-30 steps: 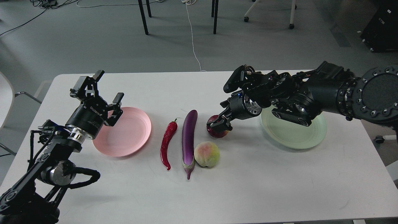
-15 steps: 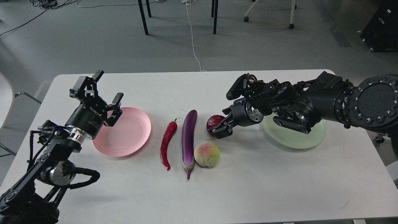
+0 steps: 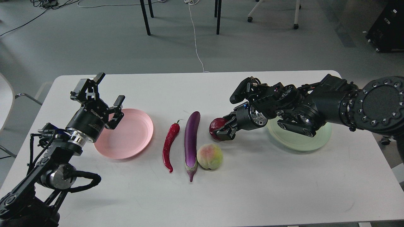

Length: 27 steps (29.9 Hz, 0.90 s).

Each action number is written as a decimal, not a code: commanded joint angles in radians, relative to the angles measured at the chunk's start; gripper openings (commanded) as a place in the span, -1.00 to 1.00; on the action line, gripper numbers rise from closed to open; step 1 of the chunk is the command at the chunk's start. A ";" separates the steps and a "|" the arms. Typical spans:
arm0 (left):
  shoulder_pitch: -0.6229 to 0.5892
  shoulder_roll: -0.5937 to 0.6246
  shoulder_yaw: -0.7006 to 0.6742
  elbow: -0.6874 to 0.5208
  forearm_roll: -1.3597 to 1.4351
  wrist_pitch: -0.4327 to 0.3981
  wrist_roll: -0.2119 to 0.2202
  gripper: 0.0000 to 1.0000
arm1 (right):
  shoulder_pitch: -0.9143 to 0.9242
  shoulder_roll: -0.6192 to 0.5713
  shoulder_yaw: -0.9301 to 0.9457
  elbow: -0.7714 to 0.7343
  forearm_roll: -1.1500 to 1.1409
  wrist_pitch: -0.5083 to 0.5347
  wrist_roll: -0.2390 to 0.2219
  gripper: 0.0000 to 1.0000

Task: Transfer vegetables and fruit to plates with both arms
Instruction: 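Grasp the red pomegranate with the right gripper and lift it, then carry the pomegranate onto the green plate and release it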

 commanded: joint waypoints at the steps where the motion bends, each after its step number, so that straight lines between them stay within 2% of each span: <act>1: -0.001 0.000 0.000 0.000 0.000 0.000 0.001 0.97 | 0.052 0.000 0.003 0.016 -0.001 -0.001 0.000 -0.13; 4: -0.001 0.000 0.000 -0.001 0.000 0.000 -0.001 0.97 | 0.118 -0.081 0.003 0.065 -0.003 -0.001 0.000 -0.13; 8: -0.001 -0.002 0.000 -0.004 0.000 0.000 0.001 0.97 | 0.180 -0.247 0.002 0.122 -0.090 -0.001 0.000 -0.13; 13: 0.001 -0.006 0.002 -0.004 0.000 0.000 0.001 0.97 | 0.162 -0.434 0.000 0.122 -0.270 -0.001 0.000 -0.12; 16: 0.001 -0.008 0.002 -0.006 0.000 0.000 0.000 0.97 | 0.119 -0.508 0.000 0.119 -0.310 -0.015 0.000 -0.10; 20: 0.001 -0.009 0.002 -0.006 0.000 0.000 0.001 0.97 | 0.057 -0.531 0.000 0.105 -0.310 -0.052 0.000 -0.09; 27: 0.001 -0.009 0.002 -0.006 0.000 0.000 0.001 0.97 | -0.055 -0.496 0.003 -0.025 -0.308 -0.076 0.000 0.01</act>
